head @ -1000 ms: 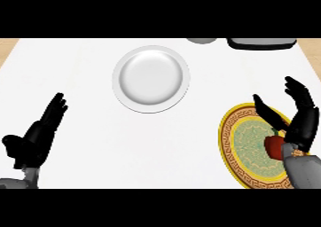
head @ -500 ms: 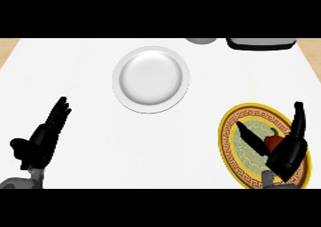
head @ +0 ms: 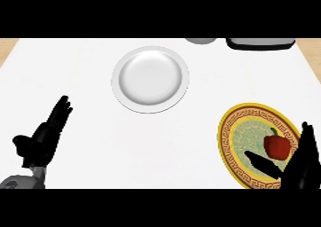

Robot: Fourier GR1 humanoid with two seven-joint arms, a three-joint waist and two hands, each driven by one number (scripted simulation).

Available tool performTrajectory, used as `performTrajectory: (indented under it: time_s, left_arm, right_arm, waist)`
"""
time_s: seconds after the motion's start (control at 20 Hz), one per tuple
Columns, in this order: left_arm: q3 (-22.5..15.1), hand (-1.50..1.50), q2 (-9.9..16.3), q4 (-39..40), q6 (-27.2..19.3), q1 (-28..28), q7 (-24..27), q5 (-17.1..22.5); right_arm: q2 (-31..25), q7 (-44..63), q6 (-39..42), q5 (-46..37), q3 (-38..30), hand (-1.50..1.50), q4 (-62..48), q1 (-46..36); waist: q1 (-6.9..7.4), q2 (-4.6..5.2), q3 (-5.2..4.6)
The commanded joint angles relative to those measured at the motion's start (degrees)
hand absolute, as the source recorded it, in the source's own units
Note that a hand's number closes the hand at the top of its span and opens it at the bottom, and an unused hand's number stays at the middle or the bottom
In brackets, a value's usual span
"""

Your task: Pick the bell pepper from the plate and place it in the plate

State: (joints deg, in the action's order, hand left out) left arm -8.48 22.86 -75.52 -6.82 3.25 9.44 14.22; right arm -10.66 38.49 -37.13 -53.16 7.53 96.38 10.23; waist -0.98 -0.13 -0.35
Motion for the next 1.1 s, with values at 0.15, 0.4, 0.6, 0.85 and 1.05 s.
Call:
performTrajectory:
  time_s: [0.15,0.4,0.6,0.85,1.05]
  left_arm:
    - [1.03,0.00,0.38,0.49,2.15,0.92,-0.32,0.31]
    - [-0.73,0.00,-2.03,-4.32,-1.49,-0.16,-3.81,-2.65]
    - [2.74,0.00,-1.27,0.77,2.71,-0.98,2.14,-1.67]
    - [2.04,0.00,-1.84,-2.64,2.00,-2.07,0.32,-3.45]
    - [5.34,0.00,-1.91,3.16,5.05,3.73,-0.81,-1.91]
  right_arm:
    - [0.73,22.44,24.03,-7.22,1.61,-1.50,13.45,-3.24]
    - [1.98,27.36,30.50,-7.11,0.99,-1.50,15.79,-1.52]
    - [0.29,27.28,36.81,-3.34,-3.10,-1.50,17.51,-3.29]
    - [0.81,27.22,40.24,-0.95,-7.16,-1.50,10.97,-7.94]
    - [1.02,24.19,39.75,-0.54,-8.57,-1.50,9.11,-6.39]
  waist:
    - [0.84,0.07,0.21]
    - [0.99,0.03,0.34]
    - [0.90,0.12,0.32]
    - [1.21,0.14,0.35]
    - [0.82,0.19,0.34]
